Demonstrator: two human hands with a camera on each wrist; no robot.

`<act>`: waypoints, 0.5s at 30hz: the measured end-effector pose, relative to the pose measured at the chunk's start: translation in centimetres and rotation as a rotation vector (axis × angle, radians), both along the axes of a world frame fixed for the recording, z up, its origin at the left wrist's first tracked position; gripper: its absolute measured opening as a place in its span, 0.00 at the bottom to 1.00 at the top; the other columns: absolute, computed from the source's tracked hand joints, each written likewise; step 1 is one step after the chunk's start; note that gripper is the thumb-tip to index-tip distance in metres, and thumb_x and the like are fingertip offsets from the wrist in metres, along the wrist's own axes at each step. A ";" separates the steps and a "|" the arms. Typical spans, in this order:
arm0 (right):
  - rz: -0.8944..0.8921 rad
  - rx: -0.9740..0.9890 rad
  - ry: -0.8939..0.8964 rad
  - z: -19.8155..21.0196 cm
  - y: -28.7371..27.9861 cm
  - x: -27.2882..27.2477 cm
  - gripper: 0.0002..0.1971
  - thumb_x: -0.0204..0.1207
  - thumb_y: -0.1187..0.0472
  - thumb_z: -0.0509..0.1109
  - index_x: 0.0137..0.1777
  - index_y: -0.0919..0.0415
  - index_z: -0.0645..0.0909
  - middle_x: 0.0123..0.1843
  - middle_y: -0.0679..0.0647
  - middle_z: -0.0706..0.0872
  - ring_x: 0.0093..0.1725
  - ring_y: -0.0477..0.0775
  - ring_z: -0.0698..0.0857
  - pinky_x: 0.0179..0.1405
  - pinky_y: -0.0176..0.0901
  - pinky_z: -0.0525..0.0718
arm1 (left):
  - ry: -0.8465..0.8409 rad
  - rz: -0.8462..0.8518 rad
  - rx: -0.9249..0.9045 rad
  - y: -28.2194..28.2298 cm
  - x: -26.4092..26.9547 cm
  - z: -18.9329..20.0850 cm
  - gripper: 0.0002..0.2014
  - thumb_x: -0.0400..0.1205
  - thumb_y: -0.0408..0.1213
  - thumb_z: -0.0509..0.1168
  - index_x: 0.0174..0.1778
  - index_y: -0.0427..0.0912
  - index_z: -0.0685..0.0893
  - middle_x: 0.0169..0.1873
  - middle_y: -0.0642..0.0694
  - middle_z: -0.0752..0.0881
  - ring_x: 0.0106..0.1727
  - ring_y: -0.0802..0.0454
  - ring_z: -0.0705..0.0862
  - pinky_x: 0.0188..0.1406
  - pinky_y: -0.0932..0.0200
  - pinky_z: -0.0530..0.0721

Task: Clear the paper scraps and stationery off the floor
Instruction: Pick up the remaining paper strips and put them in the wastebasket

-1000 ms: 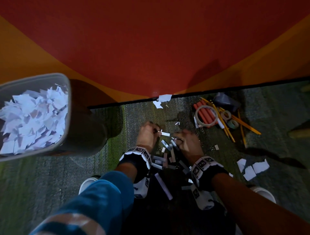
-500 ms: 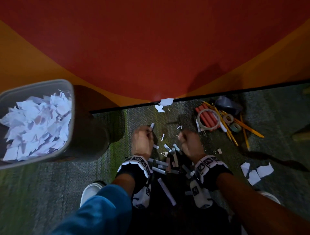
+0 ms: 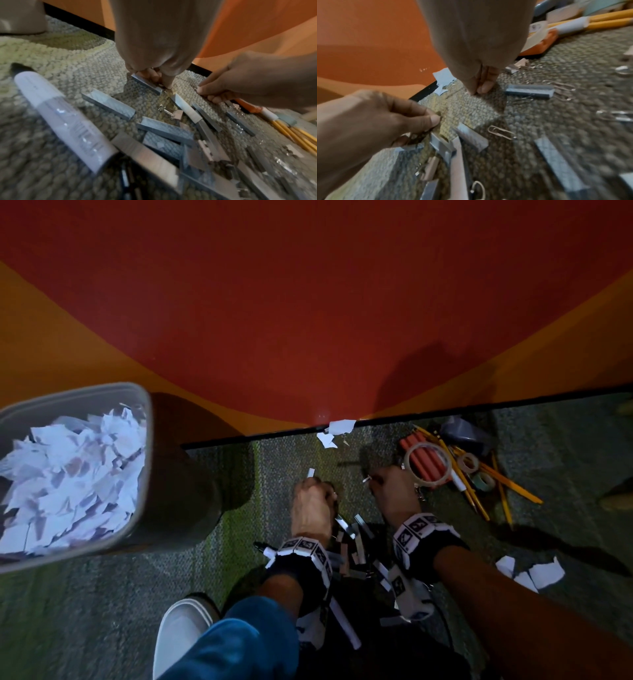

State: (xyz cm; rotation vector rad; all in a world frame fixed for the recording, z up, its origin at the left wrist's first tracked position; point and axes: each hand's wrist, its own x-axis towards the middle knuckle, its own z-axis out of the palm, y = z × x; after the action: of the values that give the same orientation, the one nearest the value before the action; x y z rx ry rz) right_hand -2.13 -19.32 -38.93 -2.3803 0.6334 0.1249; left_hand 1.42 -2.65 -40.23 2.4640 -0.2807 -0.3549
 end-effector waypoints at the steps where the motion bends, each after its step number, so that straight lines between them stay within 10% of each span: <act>1: 0.016 -0.024 0.018 0.0 0.1 0.2 0.08 0.76 0.69 0.69 0.43 0.67 0.90 0.39 0.66 0.90 0.40 0.63 0.88 0.36 0.39 0.73 | -0.008 -0.016 -0.001 0.0 0.0 0.0 0.08 0.80 0.30 0.68 0.41 0.44 0.91 0.45 0.44 0.87 0.52 0.44 0.84 0.52 0.50 0.83; 8: 0.036 -0.109 0.079 0.2 0.8 1.2 0.12 0.76 0.74 0.62 0.51 0.69 0.87 0.51 0.68 0.89 0.50 0.65 0.88 0.47 0.51 0.83 | 0.024 -0.090 0.090 -0.2 0.4 0.0 0.13 0.79 0.24 0.64 0.54 0.42 0.86 0.60 0.43 0.79 0.64 0.44 0.73 0.64 0.52 0.77; 15: -0.139 0.182 0.031 -0.3 -0.4 1.2 0.10 0.78 0.74 0.65 0.41 0.58 0.77 0.48 0.67 0.87 0.53 0.64 0.85 0.50 0.47 0.76 | 0.149 0.171 -0.169 0.2 3.3 -0.6 0.19 0.78 0.19 0.58 0.35 0.50 0.80 0.40 0.45 0.87 0.43 0.46 0.85 0.48 0.50 0.85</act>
State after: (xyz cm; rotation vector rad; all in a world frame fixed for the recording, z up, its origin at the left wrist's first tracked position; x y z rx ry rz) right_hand -0.96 -19.67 -39.23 -2.1565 0.7671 0.1523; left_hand 4.67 -2.50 -40.79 2.2622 -0.0355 -0.4205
